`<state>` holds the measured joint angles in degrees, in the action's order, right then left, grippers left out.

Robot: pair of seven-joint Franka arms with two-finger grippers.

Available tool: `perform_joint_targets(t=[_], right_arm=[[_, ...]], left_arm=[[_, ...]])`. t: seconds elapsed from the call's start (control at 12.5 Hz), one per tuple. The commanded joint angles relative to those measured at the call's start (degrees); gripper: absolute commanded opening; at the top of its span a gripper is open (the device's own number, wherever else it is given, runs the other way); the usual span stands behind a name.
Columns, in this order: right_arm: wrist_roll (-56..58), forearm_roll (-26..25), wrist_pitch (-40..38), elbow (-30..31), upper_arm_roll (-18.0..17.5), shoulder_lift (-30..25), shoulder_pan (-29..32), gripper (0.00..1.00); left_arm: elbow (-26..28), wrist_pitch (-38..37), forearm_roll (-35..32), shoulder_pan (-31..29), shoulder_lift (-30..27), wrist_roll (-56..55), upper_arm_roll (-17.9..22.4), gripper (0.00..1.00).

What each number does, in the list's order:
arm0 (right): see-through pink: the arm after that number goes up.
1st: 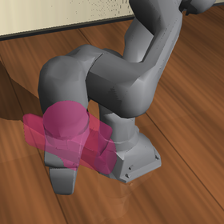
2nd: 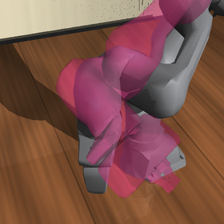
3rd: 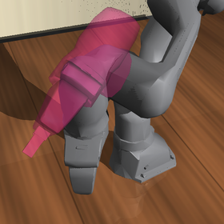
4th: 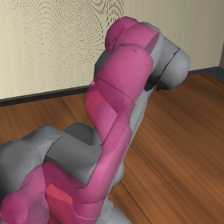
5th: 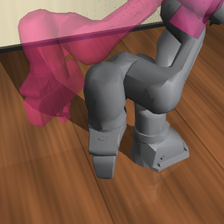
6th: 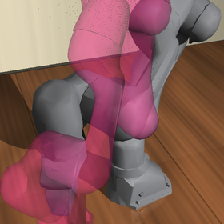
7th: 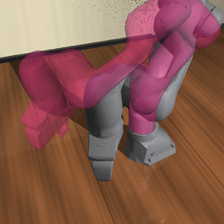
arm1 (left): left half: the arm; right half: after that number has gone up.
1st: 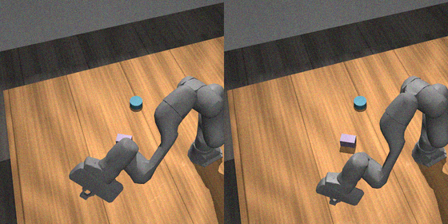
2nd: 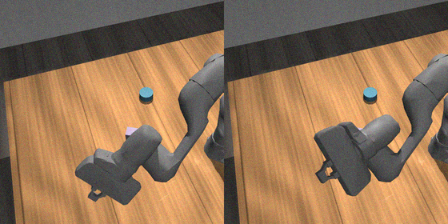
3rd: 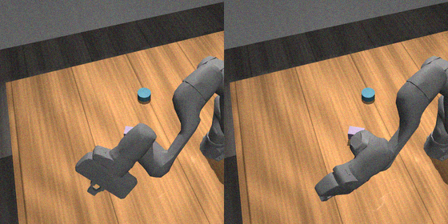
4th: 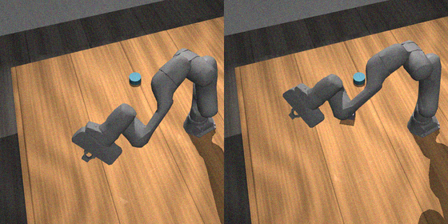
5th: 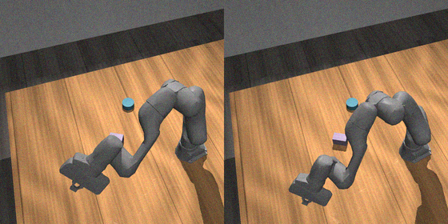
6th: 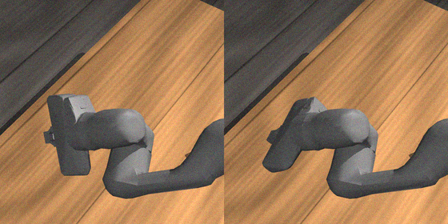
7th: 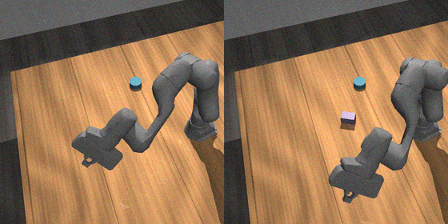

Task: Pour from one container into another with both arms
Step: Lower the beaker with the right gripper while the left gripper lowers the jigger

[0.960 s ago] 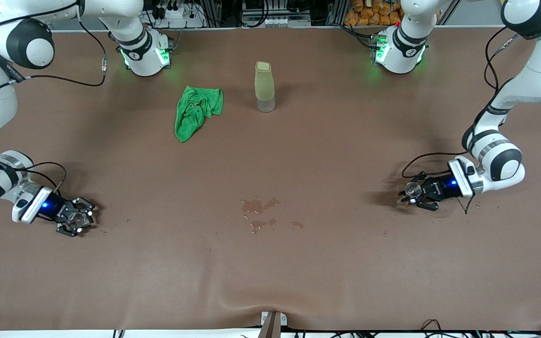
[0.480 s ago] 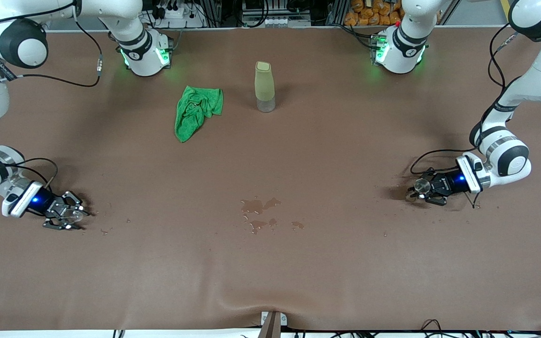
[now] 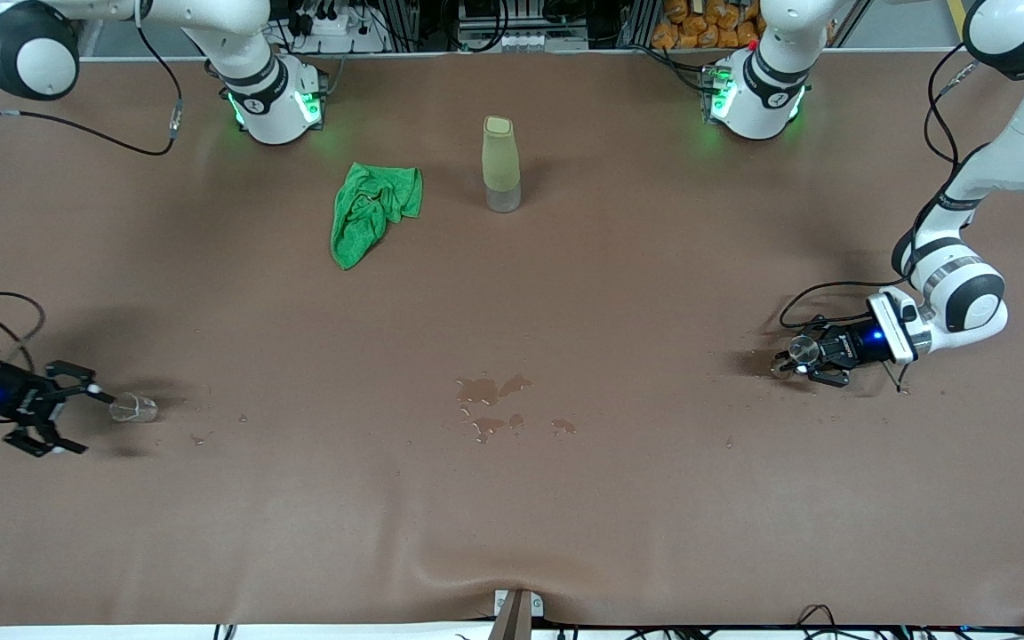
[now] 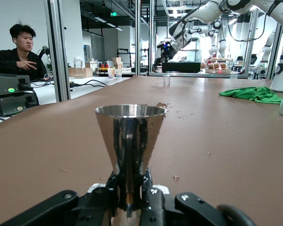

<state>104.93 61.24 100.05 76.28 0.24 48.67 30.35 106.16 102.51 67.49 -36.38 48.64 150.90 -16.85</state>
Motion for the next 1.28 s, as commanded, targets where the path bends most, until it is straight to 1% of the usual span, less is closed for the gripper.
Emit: perform_joint_targets(t=[0.0,0.08,0.16,0.24,0.32,0.4,0.48,0.56,0.72,0.8,0.88,0.96,1.2], right_arm=[[-18.0,-9.1,-2.6,-5.3,-0.3,-3.5,-2.1,1.00],[-24.9,-12.4,-2.8,-6.0,-0.3,-5.8,-3.6,1.00],[-31.1,-16.1,-2.8,-6.0,-0.3,-9.2,-5.6,1.00],[-38.1,-20.0,-2.8,-5.4,-0.1,-12.9,-7.3,1.00],[-44.1,-24.1,-3.5,-4.3,-0.2,-15.5,-8.0,1.00],[-49.3,-28.1,-5.7,-3.9,-0.2,-18.2,-8.9,1.00],[-54.7,-30.5,-8.6,-3.8,-0.2,-20.1,-9.3,1.00],[-60.9,-34.0,-10.8,-3.9,-0.1,-22.2,-10.0,1.00],[-69.3,-42.9,-12.9,-3.7,-0.2,-25.4,-12.3,1.00],[-73.2,-45.1,-14.5,-3.7,-0.2,-26.2,-13.1,1.00],[-78.0,-46.8,-15.9,-2.7,-0.2,-28.1,-14.3,1.00],[-82.2,-49.2,-15.9,-0.6,-0.2,-30.4,-15.7,1.00],[-92.2,-55.0,-15.7,7.2,-0.3,-39.4,-20.1,1.00]], left_arm=[[-0.5,-1.4,-1.1,-0.5,0.1,0.0,0.0,0.07],[-0.5,-1.4,-1.1,-0.5,0.1,-0.2,0.0,0.18],[-0.5,-1.4,-1.1,-0.5,0.2,-0.3,0.0,0.20],[-0.6,-1.4,-1.1,-0.5,0.5,-0.3,0.0,0.27],[-0.6,-1.4,-1.1,-0.5,0.7,-0.3,0.0,0.38],[-0.9,-1.8,-1.1,-0.4,1.0,-0.3,0.0,0.46],[-1.0,-2.1,-1.1,-0.4,1.2,-0.3,0.0,0.49],[-1.0,-2.1,-1.1,-0.5,1.4,-0.3,0.0,0.54],[-1.0,-2.1,-1.1,-0.5,1.5,-0.4,0.0,0.70],[-1.0,-2.1,-1.0,-0.5,1.4,-0.6,0.0,0.79],[-1.0,-2.1,-1.0,-0.6,1.5,-0.9,0.1,0.94],[-1.0,-2.1,-1.0,-0.7,1.4,-1.0,0.6,1.00],[-1.1,-2.1,-1.2,-2.9,1.0,-3.4,1.7,1.00]])
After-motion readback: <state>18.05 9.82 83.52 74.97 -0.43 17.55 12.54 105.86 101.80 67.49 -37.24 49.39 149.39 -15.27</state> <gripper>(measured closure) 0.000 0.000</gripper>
